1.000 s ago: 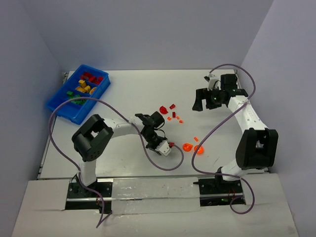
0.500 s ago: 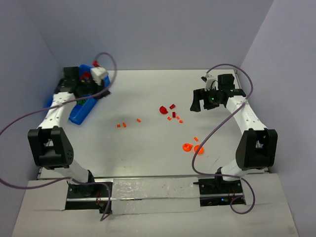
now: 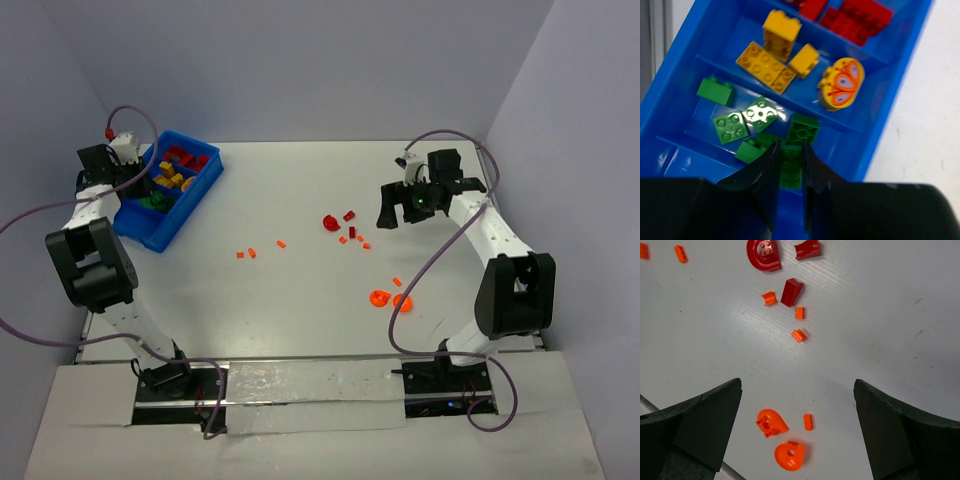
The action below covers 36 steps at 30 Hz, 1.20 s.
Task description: Sort the legos into containers by color
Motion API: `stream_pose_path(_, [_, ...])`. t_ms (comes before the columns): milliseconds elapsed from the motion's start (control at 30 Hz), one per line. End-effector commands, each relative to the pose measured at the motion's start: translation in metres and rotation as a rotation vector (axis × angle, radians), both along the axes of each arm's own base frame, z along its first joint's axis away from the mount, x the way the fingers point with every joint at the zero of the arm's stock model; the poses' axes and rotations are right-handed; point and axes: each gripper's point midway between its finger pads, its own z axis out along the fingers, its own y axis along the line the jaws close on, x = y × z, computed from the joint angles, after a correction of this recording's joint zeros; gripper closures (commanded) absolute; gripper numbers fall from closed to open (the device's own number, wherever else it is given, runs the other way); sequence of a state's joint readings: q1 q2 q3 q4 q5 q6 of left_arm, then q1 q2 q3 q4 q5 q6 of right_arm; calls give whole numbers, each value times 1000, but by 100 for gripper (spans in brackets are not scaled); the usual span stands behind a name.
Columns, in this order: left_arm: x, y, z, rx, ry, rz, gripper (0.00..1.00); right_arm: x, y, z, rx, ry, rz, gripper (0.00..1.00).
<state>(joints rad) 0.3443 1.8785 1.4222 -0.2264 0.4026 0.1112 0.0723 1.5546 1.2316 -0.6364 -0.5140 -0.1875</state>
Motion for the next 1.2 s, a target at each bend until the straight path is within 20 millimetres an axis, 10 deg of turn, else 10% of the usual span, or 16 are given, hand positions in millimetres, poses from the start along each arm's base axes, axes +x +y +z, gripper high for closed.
stream_pose_path(0, [18, 25, 11, 31, -54, 101, 100, 11, 0, 13, -10, -50, -1, 0])
stream_pose_path(400, [41, 31, -9, 4, -45, 111, 69, 16, 5, 7, -17, -31, 10, 0])
stream_pose_path(467, [44, 32, -6, 5, -44, 106, 52, 15, 5, 6, -20, -28, 10, 0])
stream_pose_path(600, [45, 32, 13, 21, -73, 92, 12, 14, 5, 5, -24, -31, 10, 0])
stream_pose_path(733, [44, 13, 52, 0, -143, 10, 12, 15, 6, 7, -21, -35, 7, 0])
stream_pose_path(833, [37, -40, 99, 27, -228, -131, 14, 16, 5, 8, -19, -39, 0, 0])
stream_pose_path(933, [23, -135, 134, 76, -291, -311, 19, 18, 3, 5, -27, -35, -18, 0])
stream_pose_path(1167, [0, -327, 105, -147, -205, -577, 29, 21, -3, 0, -51, -29, -46, 0])
